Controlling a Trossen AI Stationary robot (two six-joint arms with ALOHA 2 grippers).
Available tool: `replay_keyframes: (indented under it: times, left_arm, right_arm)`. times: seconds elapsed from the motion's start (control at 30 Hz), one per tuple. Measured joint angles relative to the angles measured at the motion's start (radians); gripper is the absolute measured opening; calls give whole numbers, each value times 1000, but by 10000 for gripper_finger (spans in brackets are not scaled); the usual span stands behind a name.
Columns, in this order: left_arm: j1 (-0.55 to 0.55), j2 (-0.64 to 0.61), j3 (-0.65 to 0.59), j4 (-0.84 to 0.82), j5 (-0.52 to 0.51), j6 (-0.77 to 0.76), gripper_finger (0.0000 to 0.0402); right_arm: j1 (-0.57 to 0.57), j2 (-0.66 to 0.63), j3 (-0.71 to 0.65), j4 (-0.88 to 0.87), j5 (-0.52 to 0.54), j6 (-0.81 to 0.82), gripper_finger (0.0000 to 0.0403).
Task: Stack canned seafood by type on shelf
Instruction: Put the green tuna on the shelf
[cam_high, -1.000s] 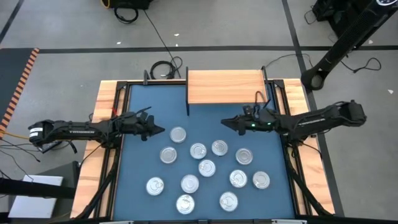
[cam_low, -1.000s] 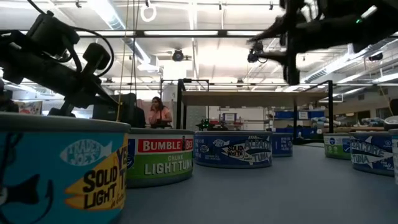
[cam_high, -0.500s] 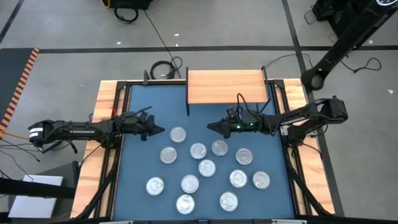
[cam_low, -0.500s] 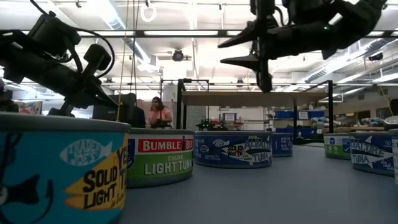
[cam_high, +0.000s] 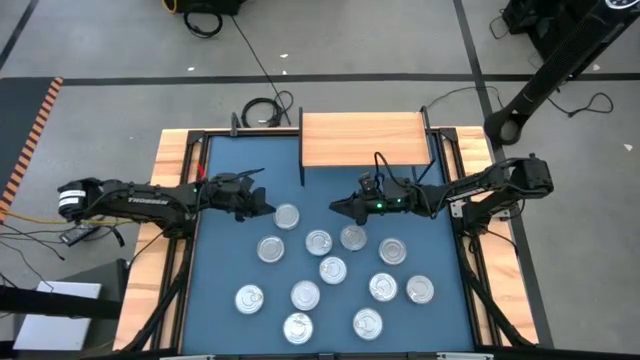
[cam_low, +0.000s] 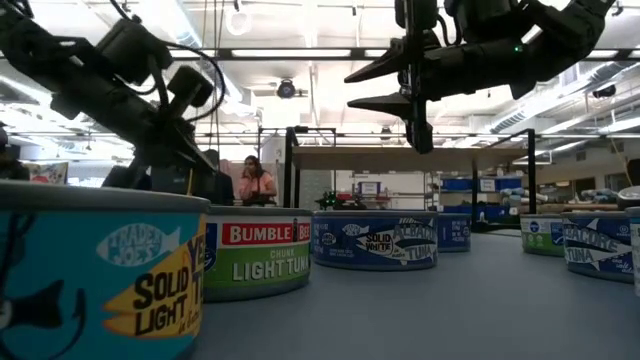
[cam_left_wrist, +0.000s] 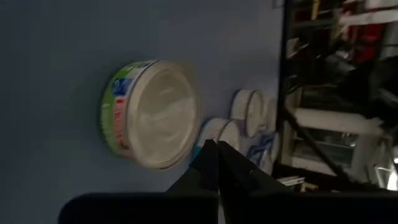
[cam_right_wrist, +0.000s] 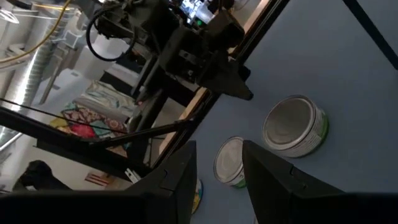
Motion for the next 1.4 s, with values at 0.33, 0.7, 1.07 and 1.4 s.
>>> replay_keyframes:
  times: [0.33,0.7,1.07,1.4]
  left_arm:
    - [-4,101,-103,280,9,-10,0]
    - [-4,124,-160,343,-38,-33,0]
    - [-5,124,-126,242,-69,-26,0]
    - [-5,124,-74,147,-56,17,0]
  right_arm:
    - [0,0,0,6,-8,3,137]
    - [0,-1,0,8,-7,1,137]
    - [0,-1,-1,0,-4,-2,137]
    - [-1,-1,-1,-1,-4,-20,137]
